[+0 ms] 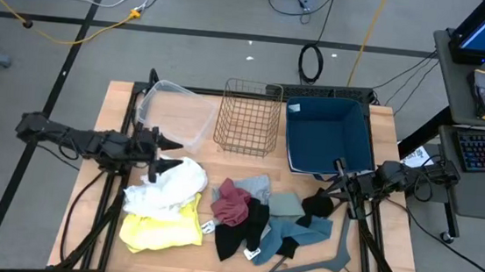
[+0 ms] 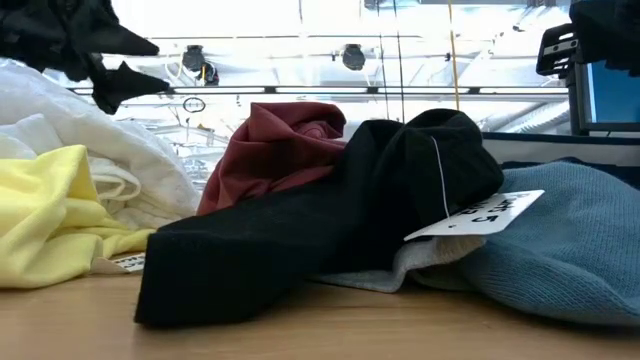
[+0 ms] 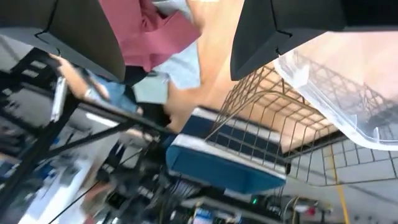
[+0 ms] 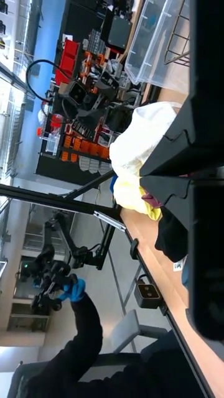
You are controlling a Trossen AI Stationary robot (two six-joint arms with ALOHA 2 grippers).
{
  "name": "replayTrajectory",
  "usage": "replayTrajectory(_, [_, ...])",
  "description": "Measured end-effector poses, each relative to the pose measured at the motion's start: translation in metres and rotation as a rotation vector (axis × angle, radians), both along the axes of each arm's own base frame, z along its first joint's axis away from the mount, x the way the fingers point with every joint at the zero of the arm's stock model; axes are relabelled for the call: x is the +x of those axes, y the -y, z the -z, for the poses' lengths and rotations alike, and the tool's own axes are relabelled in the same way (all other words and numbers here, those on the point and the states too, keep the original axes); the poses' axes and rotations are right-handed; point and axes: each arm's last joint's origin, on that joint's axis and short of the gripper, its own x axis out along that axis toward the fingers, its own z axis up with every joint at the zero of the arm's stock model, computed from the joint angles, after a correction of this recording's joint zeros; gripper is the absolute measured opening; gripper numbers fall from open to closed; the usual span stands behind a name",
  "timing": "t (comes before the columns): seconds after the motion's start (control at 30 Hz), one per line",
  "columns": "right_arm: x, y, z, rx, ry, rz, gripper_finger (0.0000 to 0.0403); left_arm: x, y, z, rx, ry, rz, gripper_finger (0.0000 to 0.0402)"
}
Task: Pick & Place Cloths
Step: Put the blue sock into the transparent bin
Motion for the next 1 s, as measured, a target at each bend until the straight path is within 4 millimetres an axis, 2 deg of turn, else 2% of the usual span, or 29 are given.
replayTrajectory(0.33, [0.000,0.000,0.000,-0.043,0.017,0.002,0.0000,0.038,0.020,-0.032,0.102,-0.213,-0.062,0.0296])
replayTrajectory(0.57, [0.001,0.000,-0.005,-0.028,0.058,0.004,0.0000,0.055,0.034,-0.047,0.181,-0.315,-0.120,0.0296])
replayTrajectory(0.87, [0.020,-0.006,0.000,0.005,-0.040,-0.010,0.0000,0.058,0.039,-0.046,0.228,-0.342,-0.130,0.0296])
replayTrajectory(1.0, [0.031,-0.015,0.003,-0.003,-0.073,-0.074,0.0000,0.057,0.043,-0.047,0.240,-0.344,-0.076,0.0296])
